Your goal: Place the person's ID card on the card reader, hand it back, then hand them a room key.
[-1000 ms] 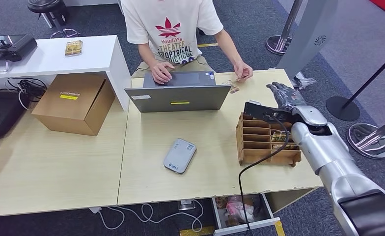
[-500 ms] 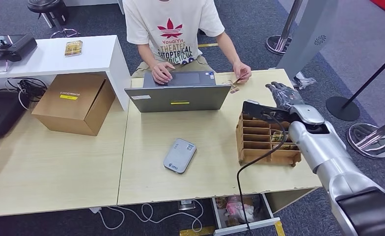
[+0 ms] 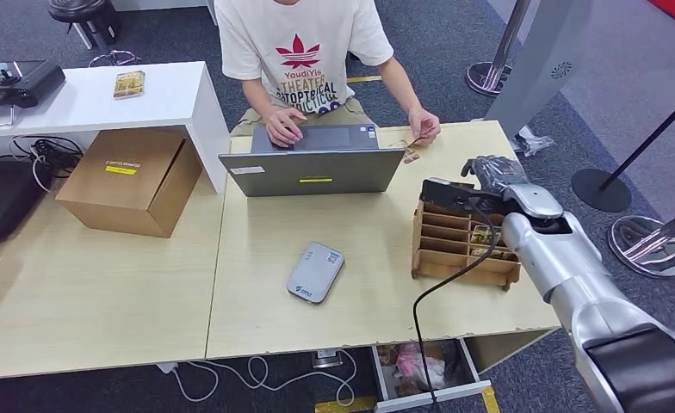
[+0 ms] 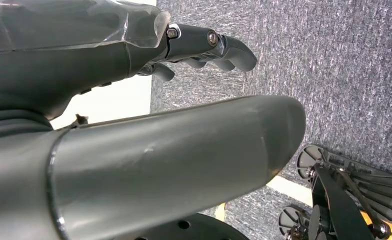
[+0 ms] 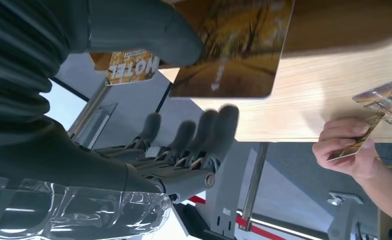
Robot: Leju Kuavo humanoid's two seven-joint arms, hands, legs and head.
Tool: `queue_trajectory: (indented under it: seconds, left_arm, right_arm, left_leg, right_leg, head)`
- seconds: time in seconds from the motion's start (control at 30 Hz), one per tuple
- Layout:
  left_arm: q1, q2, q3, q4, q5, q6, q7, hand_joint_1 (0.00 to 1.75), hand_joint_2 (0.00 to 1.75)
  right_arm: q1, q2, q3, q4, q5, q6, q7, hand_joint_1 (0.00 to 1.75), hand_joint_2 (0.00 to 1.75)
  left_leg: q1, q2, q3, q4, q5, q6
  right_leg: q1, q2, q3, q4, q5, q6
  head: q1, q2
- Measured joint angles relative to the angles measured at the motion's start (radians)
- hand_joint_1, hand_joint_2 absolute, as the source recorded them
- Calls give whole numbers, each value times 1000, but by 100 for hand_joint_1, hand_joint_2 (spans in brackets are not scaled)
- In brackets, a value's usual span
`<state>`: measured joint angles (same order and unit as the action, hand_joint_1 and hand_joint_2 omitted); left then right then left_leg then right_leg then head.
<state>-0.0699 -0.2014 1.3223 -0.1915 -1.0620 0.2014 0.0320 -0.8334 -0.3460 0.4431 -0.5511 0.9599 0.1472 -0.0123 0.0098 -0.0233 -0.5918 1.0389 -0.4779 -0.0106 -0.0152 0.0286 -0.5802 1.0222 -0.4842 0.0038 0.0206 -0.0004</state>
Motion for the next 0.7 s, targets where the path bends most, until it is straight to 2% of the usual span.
queue_trajectory:
  seconds: [0.7]
  left_arm:
    - [-2, 6, 0, 0, -9, -5, -4, 0, 0]
  right_arm:
    - [-1, -7, -3, 9, -14, -4, -1, 175, 175]
  left_leg:
    - [0, 0, 0, 1, 0, 0]
  right_leg:
    - [0, 0, 0, 0, 0, 0]
  head:
    - [0, 0]
